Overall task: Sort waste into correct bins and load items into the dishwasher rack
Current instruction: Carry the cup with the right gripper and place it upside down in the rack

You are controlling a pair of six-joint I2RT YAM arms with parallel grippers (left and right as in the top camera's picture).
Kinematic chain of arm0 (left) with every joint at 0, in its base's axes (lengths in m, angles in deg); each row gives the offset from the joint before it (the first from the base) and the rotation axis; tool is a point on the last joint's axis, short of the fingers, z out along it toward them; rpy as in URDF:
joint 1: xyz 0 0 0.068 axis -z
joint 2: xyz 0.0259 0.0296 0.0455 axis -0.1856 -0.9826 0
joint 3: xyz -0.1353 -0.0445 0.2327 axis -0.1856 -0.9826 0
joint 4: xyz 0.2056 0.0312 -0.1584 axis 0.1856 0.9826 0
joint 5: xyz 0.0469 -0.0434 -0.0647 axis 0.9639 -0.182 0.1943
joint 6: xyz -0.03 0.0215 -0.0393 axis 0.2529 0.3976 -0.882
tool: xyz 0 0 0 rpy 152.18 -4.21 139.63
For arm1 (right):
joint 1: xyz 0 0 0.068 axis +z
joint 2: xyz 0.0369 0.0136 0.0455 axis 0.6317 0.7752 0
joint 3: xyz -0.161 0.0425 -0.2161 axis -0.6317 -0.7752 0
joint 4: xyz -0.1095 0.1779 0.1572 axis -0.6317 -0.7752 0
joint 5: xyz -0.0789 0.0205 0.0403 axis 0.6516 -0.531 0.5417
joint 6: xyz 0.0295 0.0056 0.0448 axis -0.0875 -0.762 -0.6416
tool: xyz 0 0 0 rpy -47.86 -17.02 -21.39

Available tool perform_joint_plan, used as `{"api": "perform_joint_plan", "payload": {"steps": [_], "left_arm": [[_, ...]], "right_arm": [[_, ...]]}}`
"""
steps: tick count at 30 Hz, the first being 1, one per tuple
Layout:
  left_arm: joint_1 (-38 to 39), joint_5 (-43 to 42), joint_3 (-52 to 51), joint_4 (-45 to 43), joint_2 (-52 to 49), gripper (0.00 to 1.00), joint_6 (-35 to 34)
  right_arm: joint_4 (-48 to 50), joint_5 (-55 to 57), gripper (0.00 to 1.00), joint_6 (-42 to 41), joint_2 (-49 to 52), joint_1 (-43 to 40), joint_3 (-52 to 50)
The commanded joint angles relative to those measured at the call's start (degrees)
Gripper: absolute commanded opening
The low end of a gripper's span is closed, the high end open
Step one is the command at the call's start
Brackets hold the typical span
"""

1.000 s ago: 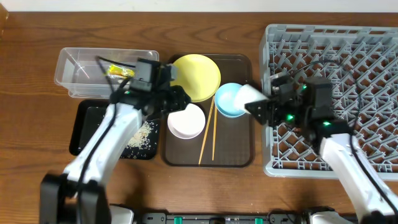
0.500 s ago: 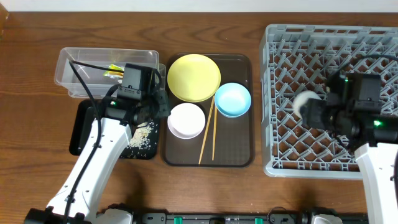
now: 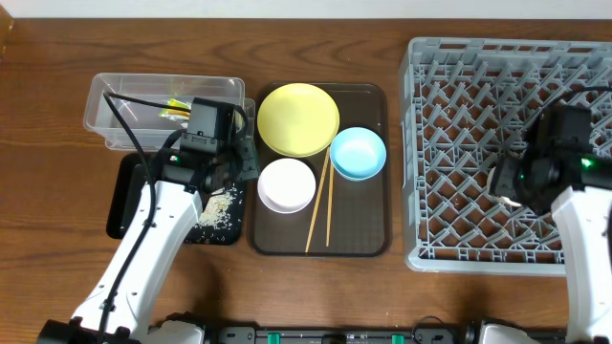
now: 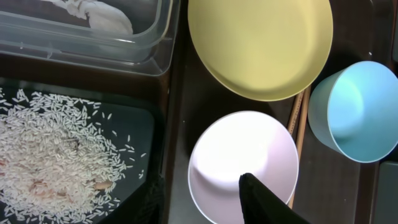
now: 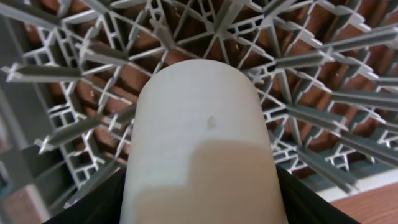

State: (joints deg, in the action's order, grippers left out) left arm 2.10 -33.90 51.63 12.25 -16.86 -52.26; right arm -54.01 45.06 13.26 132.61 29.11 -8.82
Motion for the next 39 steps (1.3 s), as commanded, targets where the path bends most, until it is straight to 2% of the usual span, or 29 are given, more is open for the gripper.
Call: {"api": "perform_joint_plan", "payload": {"steps": [1, 8, 13, 17, 19, 21, 23, 26, 36, 37, 39], "left_arm": [[-0.31, 1.14, 0.96, 0.09, 0.57, 0.42, 1.14], [-0.31, 1.14, 0.96, 0.17, 0.57, 0.42, 1.14], [-0.31, 1.14, 0.96, 0.20, 0.57, 0.42, 1.14], [-0.31, 1.14, 0.96, 0.22, 0.57, 0.42, 1.14], [-0.31, 1.14, 0.96, 0.20, 0.57, 0.42, 1.14], [-0.31, 1.14, 0.96, 0.20, 0.57, 0.42, 1.14], [-0.31, 1.14, 0.96, 0.20, 0.57, 0.42, 1.14], [-0.31, 1.14, 0.96, 0.31, 0.57, 0.42, 1.14], [-0.31, 1.14, 0.96, 0.61, 0.57, 0.42, 1.14], [-0.31, 1.14, 0.96, 0.61, 0.57, 0.42, 1.14], [-0.31, 1.14, 0.96, 0.61, 0.57, 0.43, 1.14]], "right_arm": [[1.31, 1.07, 0.01, -1.05, 2.19, -0.42, 1.44], [4.17, -1.70, 0.01, -1.01, 5.70, -0.39, 1.44], [3.98, -6.05, 0.11, -1.01, 8.11, -0.37, 1.27], [3.72, -6.54, 0.39, -0.98, 9.97, -0.37, 1.11], [3.85, -6.38, 0.47, -0.98, 10.36, -0.37, 1.11], [4.17, -6.12, 0.71, -1.01, 10.36, -0.39, 1.11], [5.27, -6.14, 0.77, -1.01, 10.29, -0.42, 1.14], [6.47, -6.14, 0.99, -1.01, 10.27, -0.42, 1.40], [8.72, -10.29, 0.99, -0.98, 6.10, -0.35, 4.87], [8.35, -11.26, 0.94, -0.76, 5.27, -0.35, 4.87], [6.23, -12.92, 0.68, 0.22, 3.91, -0.35, 4.87]]}}
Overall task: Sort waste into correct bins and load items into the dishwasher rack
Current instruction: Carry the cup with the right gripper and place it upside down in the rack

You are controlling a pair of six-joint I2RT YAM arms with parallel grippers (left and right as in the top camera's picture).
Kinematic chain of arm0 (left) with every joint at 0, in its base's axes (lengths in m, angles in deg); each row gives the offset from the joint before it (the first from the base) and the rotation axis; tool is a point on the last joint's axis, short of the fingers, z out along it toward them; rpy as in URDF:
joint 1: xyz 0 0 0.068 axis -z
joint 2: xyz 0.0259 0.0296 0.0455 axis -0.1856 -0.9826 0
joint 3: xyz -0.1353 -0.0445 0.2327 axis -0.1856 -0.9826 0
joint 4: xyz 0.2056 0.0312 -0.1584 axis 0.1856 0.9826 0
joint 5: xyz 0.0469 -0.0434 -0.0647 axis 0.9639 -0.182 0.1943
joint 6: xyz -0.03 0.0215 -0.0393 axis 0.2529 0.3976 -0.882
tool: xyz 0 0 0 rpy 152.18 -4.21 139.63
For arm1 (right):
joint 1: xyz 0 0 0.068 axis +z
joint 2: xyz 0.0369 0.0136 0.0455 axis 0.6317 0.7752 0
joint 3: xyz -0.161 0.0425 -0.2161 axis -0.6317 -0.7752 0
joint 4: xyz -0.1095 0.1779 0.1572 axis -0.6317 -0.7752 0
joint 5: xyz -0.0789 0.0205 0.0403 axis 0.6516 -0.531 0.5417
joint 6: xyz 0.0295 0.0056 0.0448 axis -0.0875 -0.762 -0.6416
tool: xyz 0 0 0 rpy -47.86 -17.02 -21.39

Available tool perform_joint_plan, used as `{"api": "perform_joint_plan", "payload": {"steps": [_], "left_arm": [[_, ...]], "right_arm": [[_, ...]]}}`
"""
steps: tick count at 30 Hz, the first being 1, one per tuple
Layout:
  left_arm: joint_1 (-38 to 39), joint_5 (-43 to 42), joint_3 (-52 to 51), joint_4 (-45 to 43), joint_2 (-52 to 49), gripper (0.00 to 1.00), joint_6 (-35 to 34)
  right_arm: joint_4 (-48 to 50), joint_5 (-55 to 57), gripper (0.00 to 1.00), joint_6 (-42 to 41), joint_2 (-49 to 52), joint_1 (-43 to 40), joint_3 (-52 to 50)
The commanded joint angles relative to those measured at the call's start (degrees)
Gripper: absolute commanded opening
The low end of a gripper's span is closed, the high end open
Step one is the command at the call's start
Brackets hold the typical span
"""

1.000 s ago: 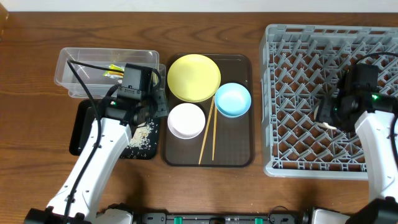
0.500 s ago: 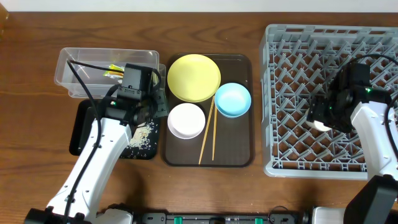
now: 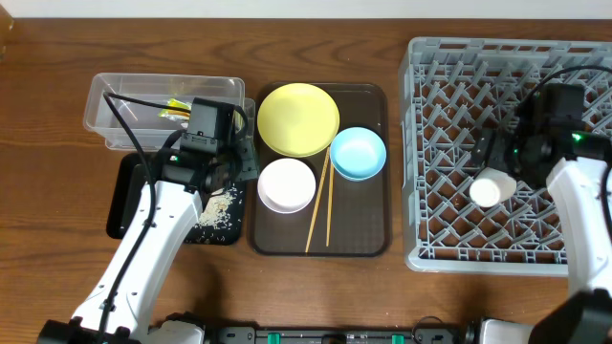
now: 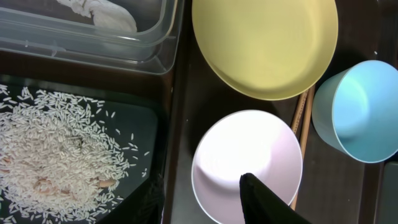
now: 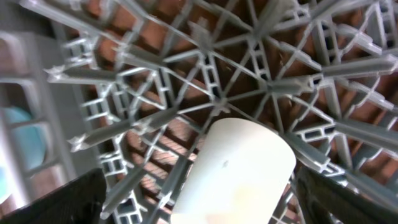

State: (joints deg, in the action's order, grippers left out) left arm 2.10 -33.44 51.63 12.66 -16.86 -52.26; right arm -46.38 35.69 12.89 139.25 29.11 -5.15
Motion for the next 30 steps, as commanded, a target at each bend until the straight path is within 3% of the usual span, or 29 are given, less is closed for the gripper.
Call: {"api": "perform_joint_plan", "payload": {"steps": [1, 3, 4, 9, 30], "left_arm": [[-0.31, 0.68, 0.96, 0.20, 0.57, 0.43, 1.14], [-0.31, 0.68, 0.96, 0.20, 0.57, 0.43, 1.14], [-0.31, 0.68, 0.96, 0.20, 0.57, 0.43, 1.14], [-0.31, 0.68, 0.96, 0.20, 0.57, 0.43, 1.14], [-0.31, 0.68, 0.96, 0.74, 0.57, 0.43, 1.14]], "right_arm": [[-2.82, -3.76, 0.44, 0.79, -3.28, -0.35, 1.20], [-5.46, -3.63, 0.08, 0.90, -3.80, -0.37, 1.18], [-6.36, -3.65, 0.01, 0.92, -3.80, -0.35, 1.11], [-10.01, -2.73, 0.01, 5.88, -3.65, -0.37, -0.11], [-14.82, 0.02, 0.01, 5.77, -1.20, -0.37, -1.03]]}}
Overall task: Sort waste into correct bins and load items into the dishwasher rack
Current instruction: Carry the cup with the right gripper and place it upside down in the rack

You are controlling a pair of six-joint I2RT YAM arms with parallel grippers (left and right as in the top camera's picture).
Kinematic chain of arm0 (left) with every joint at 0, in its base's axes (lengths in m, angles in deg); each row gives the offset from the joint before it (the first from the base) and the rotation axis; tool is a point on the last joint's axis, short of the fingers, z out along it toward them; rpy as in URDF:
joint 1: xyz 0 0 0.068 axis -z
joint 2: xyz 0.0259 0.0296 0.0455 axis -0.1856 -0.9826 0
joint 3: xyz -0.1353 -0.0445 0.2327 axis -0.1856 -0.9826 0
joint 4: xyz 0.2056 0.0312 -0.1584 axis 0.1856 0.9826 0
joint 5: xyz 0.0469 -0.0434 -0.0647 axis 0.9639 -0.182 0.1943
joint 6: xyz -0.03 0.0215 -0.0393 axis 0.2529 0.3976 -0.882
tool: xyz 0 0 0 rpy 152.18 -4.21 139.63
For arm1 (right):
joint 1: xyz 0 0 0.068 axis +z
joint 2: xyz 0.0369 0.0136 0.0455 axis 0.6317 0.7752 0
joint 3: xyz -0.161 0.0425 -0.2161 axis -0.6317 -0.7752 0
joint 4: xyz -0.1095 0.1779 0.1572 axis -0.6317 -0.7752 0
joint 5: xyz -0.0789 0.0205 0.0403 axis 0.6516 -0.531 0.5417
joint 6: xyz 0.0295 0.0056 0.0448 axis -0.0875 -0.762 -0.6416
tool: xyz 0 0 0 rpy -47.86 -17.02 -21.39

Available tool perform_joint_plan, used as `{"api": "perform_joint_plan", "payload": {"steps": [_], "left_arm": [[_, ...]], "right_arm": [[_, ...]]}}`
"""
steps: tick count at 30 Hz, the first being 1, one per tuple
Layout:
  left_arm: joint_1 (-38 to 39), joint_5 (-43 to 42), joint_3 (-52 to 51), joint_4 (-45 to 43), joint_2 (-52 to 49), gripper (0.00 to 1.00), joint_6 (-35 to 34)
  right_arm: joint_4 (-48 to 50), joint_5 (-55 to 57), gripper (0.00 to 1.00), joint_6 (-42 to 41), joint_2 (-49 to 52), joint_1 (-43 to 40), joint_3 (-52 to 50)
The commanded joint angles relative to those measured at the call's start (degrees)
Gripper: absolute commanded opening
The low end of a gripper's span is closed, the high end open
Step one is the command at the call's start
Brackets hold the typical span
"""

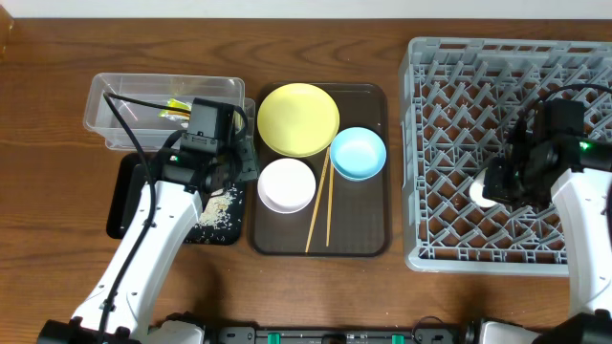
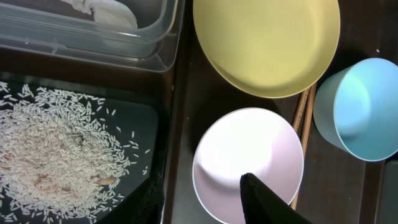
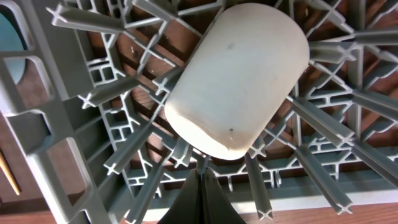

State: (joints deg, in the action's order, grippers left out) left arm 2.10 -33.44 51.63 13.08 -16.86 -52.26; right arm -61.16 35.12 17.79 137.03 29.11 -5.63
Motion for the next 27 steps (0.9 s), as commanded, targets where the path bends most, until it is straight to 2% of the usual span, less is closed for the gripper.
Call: {"api": "perform_joint_plan", "payload": {"steps": [1, 8, 13, 27], "left_arm": [[-0.31, 0.68, 0.96, 0.42, 0.57, 0.43, 1.14], [-0.31, 0.68, 0.96, 0.44, 0.57, 0.43, 1.14], [-0.31, 0.68, 0.96, 0.44, 0.55, 0.43, 1.14], [-0.31, 0.68, 0.96, 0.46, 0.57, 0.43, 1.14]], "right_arm": [[-0.09, 0.66, 0.01, 0.63, 1.31, -0.37, -0.55], [-0.42, 1.38, 0.01, 0.46, 4.04, -0.37, -0.61], [0.07, 6.88, 0.01, -2.60, 5.38, -0.48, -0.61], [10.49, 10.19, 0.01, -4.00, 4.28, -0.52, 0.42]]}}
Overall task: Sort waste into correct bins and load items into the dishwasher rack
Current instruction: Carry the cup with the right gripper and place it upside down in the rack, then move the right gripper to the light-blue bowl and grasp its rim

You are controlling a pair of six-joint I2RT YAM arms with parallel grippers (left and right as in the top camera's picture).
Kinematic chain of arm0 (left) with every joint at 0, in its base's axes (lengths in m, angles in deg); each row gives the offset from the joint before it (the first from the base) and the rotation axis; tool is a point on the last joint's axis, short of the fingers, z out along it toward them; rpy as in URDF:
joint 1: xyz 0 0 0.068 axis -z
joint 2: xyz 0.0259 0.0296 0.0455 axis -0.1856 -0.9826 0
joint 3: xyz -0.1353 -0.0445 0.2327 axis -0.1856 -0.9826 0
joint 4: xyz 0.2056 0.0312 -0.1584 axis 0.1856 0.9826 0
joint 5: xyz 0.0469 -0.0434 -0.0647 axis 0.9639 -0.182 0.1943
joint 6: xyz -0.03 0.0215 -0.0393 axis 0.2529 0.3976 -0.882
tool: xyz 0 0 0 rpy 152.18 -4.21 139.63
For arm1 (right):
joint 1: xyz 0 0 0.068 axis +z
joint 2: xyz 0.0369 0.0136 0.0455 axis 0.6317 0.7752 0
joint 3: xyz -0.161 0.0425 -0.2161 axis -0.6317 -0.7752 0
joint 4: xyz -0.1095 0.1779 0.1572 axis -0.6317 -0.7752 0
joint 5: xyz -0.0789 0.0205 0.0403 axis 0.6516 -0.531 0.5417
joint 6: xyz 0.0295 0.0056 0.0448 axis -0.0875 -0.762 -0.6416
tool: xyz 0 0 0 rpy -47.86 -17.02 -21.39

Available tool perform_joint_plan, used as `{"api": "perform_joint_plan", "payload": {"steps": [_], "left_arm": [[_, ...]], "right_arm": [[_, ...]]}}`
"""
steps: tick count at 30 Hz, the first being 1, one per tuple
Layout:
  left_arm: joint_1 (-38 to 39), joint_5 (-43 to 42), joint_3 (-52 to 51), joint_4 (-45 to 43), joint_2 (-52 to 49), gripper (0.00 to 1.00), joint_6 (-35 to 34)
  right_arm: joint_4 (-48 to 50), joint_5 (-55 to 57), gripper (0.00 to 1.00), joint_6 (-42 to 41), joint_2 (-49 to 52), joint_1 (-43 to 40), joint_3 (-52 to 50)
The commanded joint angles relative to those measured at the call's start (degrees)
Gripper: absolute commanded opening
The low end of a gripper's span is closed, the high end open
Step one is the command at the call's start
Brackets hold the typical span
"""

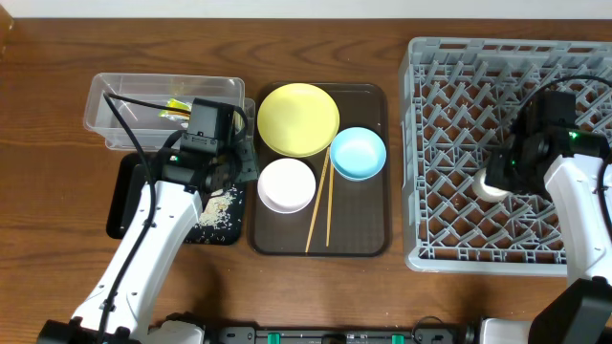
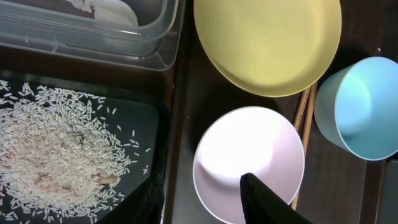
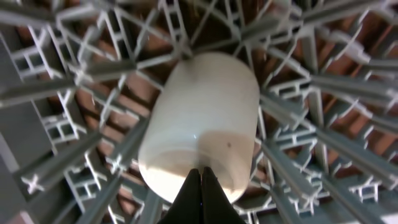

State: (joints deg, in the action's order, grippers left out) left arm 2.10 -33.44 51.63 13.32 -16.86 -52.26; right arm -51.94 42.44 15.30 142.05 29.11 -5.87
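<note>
A white cup lies on its side among the pegs of the grey dishwasher rack, near the rack's left side. My right gripper hovers just over the cup, shut, with nothing held. On the brown tray sit a yellow plate, a blue bowl, a white bowl and chopsticks. My left gripper is open above the white bowl's left part and the tray's left edge.
A clear bin with bits of waste stands at the back left. In front of it lies a black tray with spilled rice. The rack's upright pegs surround the cup closely.
My right gripper has shifted a little toward the far side of the rack and its shut tips now lie over the cup's lower end. The cup has barely moved. The left arm is unchanged.
First my right gripper held the white cup over the rack. Then it was open and the cup lay released among the pegs. After that the fingers were shut and empty beside the cup, and now over it. My left gripper stayed open over the white bowl.
</note>
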Motion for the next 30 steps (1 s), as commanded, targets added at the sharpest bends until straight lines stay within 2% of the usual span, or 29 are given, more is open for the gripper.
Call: {"api": "perform_joint_plan", "payload": {"steps": [1, 9, 14, 16, 17, 18, 20, 21, 24, 27, 30], "left_arm": [[-0.31, 0.68, 0.96, 0.20, 0.57, 0.43, 1.14], [-0.31, 0.68, 0.96, 0.22, 0.57, 0.43, 1.14], [-0.31, 0.68, 0.96, 0.24, 0.57, 0.44, 1.14], [-0.31, 0.70, 0.96, 0.35, 0.57, 0.49, 1.16], [-0.31, 0.72, 0.96, 0.46, 0.57, 0.51, 1.16], [-0.31, 0.72, 0.96, 0.66, 0.55, 0.52, 1.16], [-0.31, 0.72, 0.96, 1.07, 0.57, 0.53, 1.16], [-0.31, 0.74, 0.96, 1.44, 0.57, 0.53, 1.16], [-0.31, 1.73, 0.96, 2.89, 0.57, 0.54, 1.09], [-0.31, 7.39, 0.96, 6.08, 0.57, 0.54, -2.27], [-0.39, 13.84, 0.96, 9.75, 0.66, 0.54, -7.17]], "right_arm": [[1.99, 4.28, 0.01, -2.19, -0.74, -0.52, 0.66], [3.28, 7.02, 0.01, -2.43, -0.74, -0.55, 0.66], [3.63, 2.32, 0.04, -2.01, -1.55, -0.37, 0.72], [4.79, -3.21, 0.11, 0.35, -2.64, -0.35, 1.07], [5.66, -7.08, 0.20, 1.73, -3.43, -0.35, 1.40], [7.04, -11.78, 0.36, 2.82, -4.37, -0.35, 1.68], [10.97, -21.90, 0.59, 4.44, -6.21, -0.35, 1.75], [13.62, -27.69, 0.62, 4.50, -7.13, -0.31, 1.75], [19.54, -36.96, 0.60, 4.48, -8.17, 1.18, 1.75], [22.40, -36.15, 0.59, 4.55, -8.09, 5.14, 1.75], [23.78, -29.79, 0.57, 6.67, -7.65, 11.61, 1.73]]}}
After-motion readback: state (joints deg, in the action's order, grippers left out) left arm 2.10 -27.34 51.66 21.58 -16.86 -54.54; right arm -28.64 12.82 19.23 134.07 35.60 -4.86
